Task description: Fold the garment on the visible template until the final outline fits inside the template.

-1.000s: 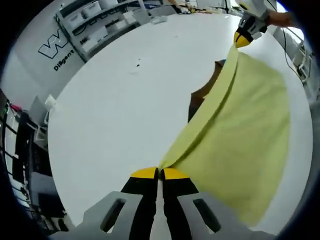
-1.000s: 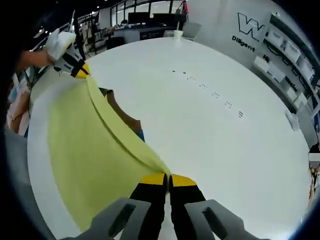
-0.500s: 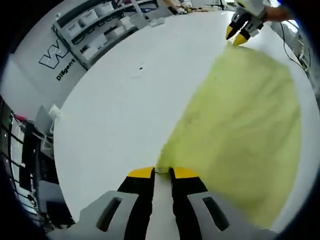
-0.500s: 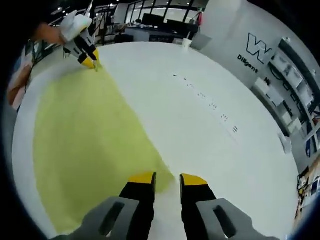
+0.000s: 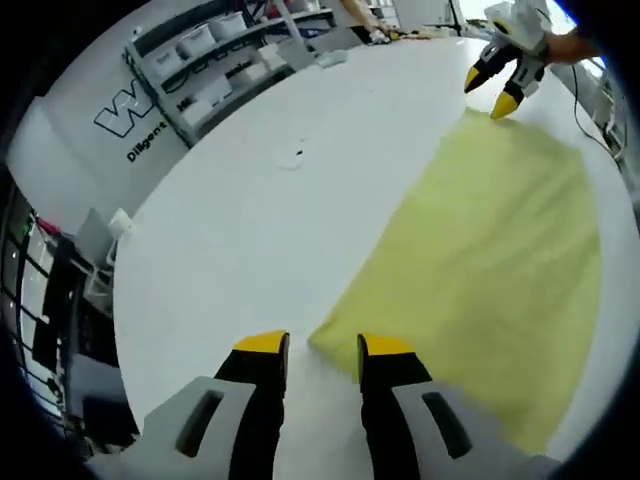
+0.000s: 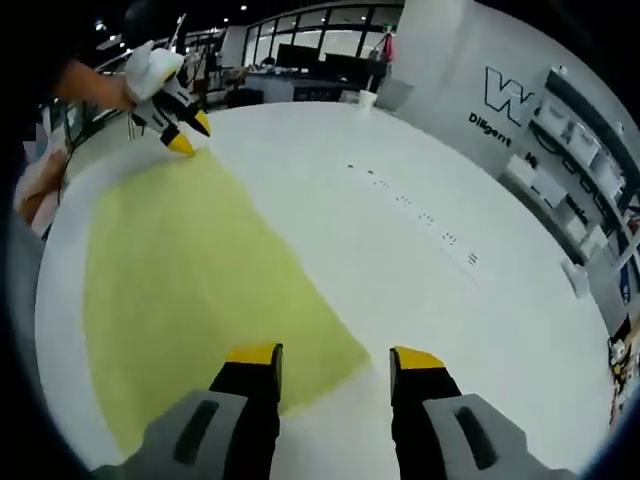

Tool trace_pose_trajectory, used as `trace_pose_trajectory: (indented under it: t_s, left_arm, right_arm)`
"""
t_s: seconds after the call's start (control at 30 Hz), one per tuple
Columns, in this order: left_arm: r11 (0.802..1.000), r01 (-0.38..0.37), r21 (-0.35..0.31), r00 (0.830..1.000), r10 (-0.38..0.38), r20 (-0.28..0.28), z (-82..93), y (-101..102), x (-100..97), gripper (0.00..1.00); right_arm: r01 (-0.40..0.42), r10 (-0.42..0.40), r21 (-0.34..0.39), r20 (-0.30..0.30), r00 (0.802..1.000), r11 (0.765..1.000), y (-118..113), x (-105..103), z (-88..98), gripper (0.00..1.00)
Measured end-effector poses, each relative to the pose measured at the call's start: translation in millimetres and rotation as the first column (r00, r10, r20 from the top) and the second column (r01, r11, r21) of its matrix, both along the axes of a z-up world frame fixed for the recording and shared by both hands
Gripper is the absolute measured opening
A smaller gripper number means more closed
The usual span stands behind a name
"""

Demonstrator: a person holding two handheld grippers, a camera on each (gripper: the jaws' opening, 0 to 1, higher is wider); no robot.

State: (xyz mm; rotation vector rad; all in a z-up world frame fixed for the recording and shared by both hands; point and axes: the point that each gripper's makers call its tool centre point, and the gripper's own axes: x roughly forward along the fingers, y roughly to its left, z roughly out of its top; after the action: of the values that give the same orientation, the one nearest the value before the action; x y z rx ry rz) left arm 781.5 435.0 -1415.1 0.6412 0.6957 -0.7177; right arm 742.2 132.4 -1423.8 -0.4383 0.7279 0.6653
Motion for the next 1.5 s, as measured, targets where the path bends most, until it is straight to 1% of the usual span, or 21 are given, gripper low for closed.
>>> trace_pose_trajectory:
  t_s: [0.07,0.13,0.2,0.23,0.27,0.3,0.33,0.37,0.47,0.5,0.53,0.6,0.67,0.73,0.83,0.97,1.03,1.17,1.3,1.4,1.5]
  left_arm:
    - [0.999,0.012,-0.035,1.000,-0.013,-0.022,-2.7,-7.2,-8.6,0.30]
    - [0.999,0.017,-0.041,0.999,-0.018,-0.039,-8.8,-9.2,-15.4,0.31]
    - [1.000,0.025,-0.012,0.998,-0.026,-0.059,-19.5,-6.9,-21.8,0.30]
    - [0.997,0.055,-0.045,0.997,-0.058,-0.052,-19.8,-11.5,-24.5,0.27]
    - [0.999,0.003,-0.039,0.999,-0.004,-0.032,-24.0,-5.8,-14.3,0.27]
    - [0.997,-0.045,-0.070,0.998,0.042,-0.045,-24.8,-5.1,-11.6,0.27]
    - [0.994,-0.078,-0.073,0.996,0.075,-0.048,-20.9,0.1,-11.6,0.29]
    - [0.992,-0.112,-0.055,0.993,0.110,-0.033,-20.0,7.8,-8.0,0.30]
    - [0.988,-0.152,-0.032,0.988,0.151,-0.022,-21.1,20.1,-10.2,0.25]
    - [0.988,-0.152,-0.040,0.988,0.151,-0.029,-21.7,19.9,-12.9,0.23]
    - [0.988,-0.144,-0.057,0.990,0.143,-0.015,-18.7,18.8,-15.8,0.24]
    - [0.991,-0.095,-0.095,0.994,0.100,0.047,-8.2,9.1,-19.7,0.25]
    - [0.988,-0.084,-0.131,0.995,0.090,0.036,-5.3,1.7,-30.2,0.27]
    - [0.989,-0.064,-0.134,0.997,0.068,0.025,-6.9,-2.5,-39.9,0.30]
    - [0.995,-0.036,-0.093,0.999,0.038,0.023,-16.5,-0.6,-54.2,0.30]
    - [0.992,-0.080,-0.101,0.995,0.085,0.048,-12.6,10.7,-56.0,0.32]
    - [0.992,-0.077,-0.103,0.993,0.086,0.087,-7.5,16.9,-58.8,0.32]
    - [0.984,-0.148,-0.102,0.985,0.156,0.075,-9.8,32.3,-71.7,0.30]
    - [0.984,-0.157,-0.084,0.982,0.164,0.089,-6.8,38.0,-82.6,0.28]
    - [0.982,-0.153,-0.111,0.982,0.164,0.099,3.0,33.5,-89.0,0.27]
    - [0.981,-0.132,-0.145,0.986,0.144,0.079,5.7,21.7,-100.4,0.31]
  right_arm:
    - [-0.004,0.004,0.014,0.005,1.000,1.000,6.0,-3.8,-1.6,0.45]
    - [-0.011,0.011,0.025,-0.005,1.000,1.000,11.1,-8.6,-6.1,0.45]
    - [-0.017,0.017,0.013,-0.023,1.000,1.000,12.4,-14.9,-13.5,0.45]
    - [-0.017,0.017,0.008,-0.029,0.999,1.000,11.8,-17.3,-16.7,0.44]
    - [-0.009,0.009,0.012,-0.033,0.999,1.000,10.3,-17.9,-17.5,0.44]
    - [0.017,-0.016,0.043,-0.035,0.999,0.999,9.5,-18.5,-17.2,0.44]
    - [0.037,-0.035,0.051,-0.038,0.999,0.998,7.0,-18.1,-17.5,0.44]
    - [0.057,-0.055,0.051,-0.039,0.998,0.997,3.2,-18.3,-17.4,0.45]
    - [0.137,-0.135,0.080,-0.024,0.991,0.987,-9.3,-18.0,-16.6,0.43]
    - [0.142,-0.141,0.088,-0.023,0.990,0.986,-10.0,-20.2,-15.9,0.41]
    - [0.140,-0.140,0.084,-0.006,0.990,0.987,-11.1,-23.3,-13.8,0.39]
    - [0.124,-0.125,0.086,0.015,0.992,0.989,-8.4,-27.9,-10.8,0.36]
    - [0.105,-0.108,0.101,0.018,0.994,0.989,-2.3,-36.4,-8.6,0.37]
    - [0.099,-0.102,0.120,0.017,0.995,0.988,3.3,-45.5,-8.1,0.39]
    - [0.086,-0.089,0.132,0.011,0.996,0.988,9.5,-56.7,-11.7,0.39]
    - [0.098,-0.102,0.127,0.020,0.995,0.987,4.1,-61.4,-10.1,0.38]
    - [0.116,-0.119,0.126,0.013,0.993,0.985,-2.1,-64.7,-10.7,0.38]
    - [0.155,-0.156,0.139,-0.004,0.988,0.978,-8.1,-73.6,-10.1,0.38]
    - [0.142,-0.144,0.124,0.001,0.990,0.982,-6.3,-85.6,-7.4,0.38]
    - [0.150,-0.153,0.140,0.009,0.988,0.979,-5.0,-91.6,-1.3,0.38]
    - [0.144,-0.146,0.147,0.001,0.989,0.979,0.1,-99.8,-0.7,0.38]
